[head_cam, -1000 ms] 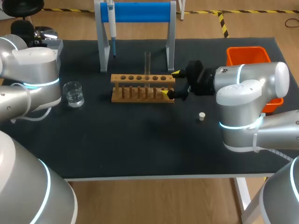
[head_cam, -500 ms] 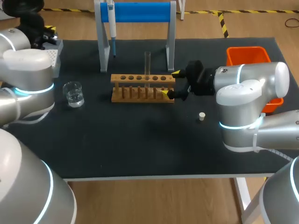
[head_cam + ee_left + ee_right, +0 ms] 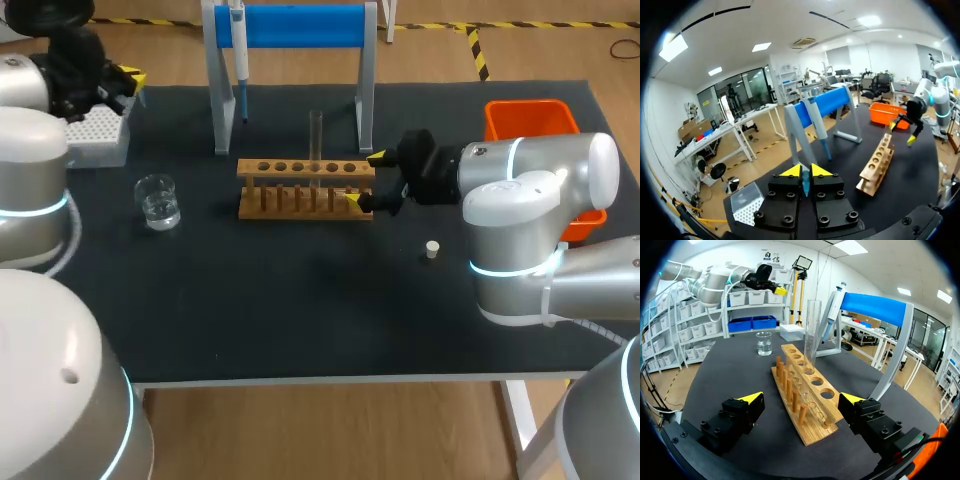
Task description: Invert the test tube, pick up the pipette, mount the tip to pipette, aspirate from beaker and dispense into the tube, eject the tip, return the pipette, and cap with the stopper.
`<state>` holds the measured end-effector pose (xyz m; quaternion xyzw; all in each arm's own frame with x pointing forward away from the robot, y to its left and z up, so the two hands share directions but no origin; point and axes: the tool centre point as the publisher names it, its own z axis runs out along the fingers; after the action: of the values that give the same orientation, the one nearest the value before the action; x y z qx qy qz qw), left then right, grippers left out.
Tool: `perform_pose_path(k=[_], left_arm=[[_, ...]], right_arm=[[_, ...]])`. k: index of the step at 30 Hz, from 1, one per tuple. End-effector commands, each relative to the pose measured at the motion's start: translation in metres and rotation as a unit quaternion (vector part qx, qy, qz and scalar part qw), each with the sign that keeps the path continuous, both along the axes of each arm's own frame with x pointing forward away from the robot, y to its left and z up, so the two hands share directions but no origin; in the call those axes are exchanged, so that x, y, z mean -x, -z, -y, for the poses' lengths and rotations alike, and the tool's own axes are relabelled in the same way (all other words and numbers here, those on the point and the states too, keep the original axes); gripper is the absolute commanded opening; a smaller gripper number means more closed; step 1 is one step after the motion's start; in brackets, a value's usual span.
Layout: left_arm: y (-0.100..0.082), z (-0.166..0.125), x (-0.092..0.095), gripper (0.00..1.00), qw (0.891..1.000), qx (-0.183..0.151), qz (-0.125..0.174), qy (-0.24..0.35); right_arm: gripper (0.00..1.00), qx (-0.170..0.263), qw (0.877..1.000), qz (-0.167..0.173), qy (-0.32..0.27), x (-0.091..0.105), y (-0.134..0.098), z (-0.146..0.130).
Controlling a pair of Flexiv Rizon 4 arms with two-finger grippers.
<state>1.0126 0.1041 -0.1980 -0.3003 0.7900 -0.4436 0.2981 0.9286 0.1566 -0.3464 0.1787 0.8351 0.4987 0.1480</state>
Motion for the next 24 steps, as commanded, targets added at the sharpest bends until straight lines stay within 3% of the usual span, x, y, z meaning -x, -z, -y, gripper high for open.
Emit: perform_pose_path(k=[1, 14, 24], left_arm=[[-0.013, -0.016, 0.018, 0.00, 0.999, 0.006, -0.024, 0.039], [-0.013, -0.016, 0.018, 0.00, 0.999, 0.006, -0.024, 0.039], [-0.023, 0.068, 0.100, 0.00, 0.985, -0.008, -0.072, 0.155]], right_arm=[[1.00, -0.001, 1.000, 0.000, -0.001, 0.000, 0.000, 0.001], [1.00, -0.001, 1.000, 0.000, -0.001, 0.000, 0.000, 0.001], [1.00, -0.001, 1.000, 0.000, -0.001, 0.000, 0.000, 0.001]])
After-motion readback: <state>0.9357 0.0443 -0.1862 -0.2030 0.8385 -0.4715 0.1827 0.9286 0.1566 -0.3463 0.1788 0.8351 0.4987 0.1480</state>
